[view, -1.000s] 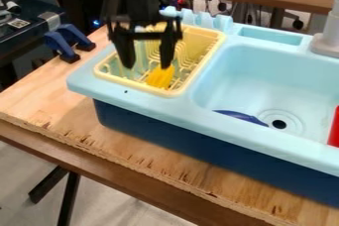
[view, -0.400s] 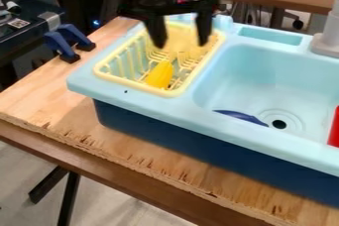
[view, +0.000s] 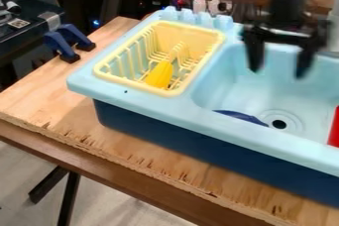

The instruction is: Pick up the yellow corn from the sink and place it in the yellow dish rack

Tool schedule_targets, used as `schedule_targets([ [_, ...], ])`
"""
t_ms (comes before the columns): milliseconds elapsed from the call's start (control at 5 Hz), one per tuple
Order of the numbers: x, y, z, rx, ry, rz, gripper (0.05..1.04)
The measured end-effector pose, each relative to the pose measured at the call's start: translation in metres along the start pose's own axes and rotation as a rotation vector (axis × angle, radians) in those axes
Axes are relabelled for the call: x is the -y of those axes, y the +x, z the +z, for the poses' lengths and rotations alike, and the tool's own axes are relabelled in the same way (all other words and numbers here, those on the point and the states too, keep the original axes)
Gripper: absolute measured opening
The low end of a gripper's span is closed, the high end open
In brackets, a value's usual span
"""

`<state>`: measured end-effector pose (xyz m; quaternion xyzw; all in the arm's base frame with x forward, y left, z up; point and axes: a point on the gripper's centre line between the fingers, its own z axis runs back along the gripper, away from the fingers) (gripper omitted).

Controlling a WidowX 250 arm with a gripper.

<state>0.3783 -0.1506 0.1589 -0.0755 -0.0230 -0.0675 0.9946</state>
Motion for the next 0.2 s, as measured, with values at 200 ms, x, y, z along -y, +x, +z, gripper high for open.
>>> schedule_targets([
  [200, 0.0320, 0.0165, -0.0257, -0.080, 0.075, -0.088, 1.003],
])
